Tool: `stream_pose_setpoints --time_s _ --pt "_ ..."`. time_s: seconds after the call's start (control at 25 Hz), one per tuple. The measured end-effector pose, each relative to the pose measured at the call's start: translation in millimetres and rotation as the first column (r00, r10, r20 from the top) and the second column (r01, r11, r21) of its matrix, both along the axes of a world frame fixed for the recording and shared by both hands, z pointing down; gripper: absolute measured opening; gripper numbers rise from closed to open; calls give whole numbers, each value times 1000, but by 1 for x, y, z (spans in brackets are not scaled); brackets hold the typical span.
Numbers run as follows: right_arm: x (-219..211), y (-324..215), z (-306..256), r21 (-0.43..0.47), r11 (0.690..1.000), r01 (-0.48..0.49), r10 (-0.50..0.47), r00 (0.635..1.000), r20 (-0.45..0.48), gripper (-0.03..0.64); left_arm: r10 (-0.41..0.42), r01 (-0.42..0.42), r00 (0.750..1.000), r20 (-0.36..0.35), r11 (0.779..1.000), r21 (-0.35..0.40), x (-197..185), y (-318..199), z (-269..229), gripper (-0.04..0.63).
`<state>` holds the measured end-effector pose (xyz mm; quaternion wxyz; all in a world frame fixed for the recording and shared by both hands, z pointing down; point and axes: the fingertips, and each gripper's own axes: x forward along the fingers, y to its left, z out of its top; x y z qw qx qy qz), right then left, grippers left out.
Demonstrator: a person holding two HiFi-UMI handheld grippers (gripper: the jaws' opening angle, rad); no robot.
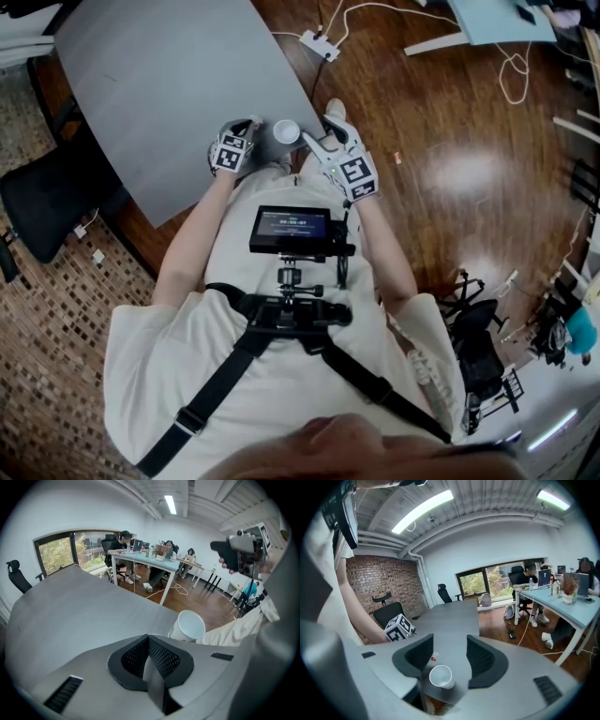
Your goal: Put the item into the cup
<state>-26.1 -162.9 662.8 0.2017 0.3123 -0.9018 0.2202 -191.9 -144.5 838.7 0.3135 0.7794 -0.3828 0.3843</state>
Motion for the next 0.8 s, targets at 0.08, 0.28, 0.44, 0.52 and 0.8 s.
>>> stream_pose_setpoints --time_s 0.08,0.28,0.44,0.52,0.8 --pt "3 0 4 2 1000 -13 13 1000 3 236 -19 21 999 -42 999 39 4 -7 -25 3" --pt "12 2 13 0 999 -50 50 999 9 236 66 -53 992 -106 991 121 32 -9 -78 3" --pt "19 7 27 -34 997 -76 76 997 7 236 188 -170 976 -114 974 153 62 -2 -95 3" --pt "21 9 30 -39 996 -85 85 996 7 236 250 -232 962 -108 960 155 76 3 -94 3" --pt "23 11 33 -40 994 -104 105 994 8 236 359 -354 932 -54 932 76 98 10 -57 3"
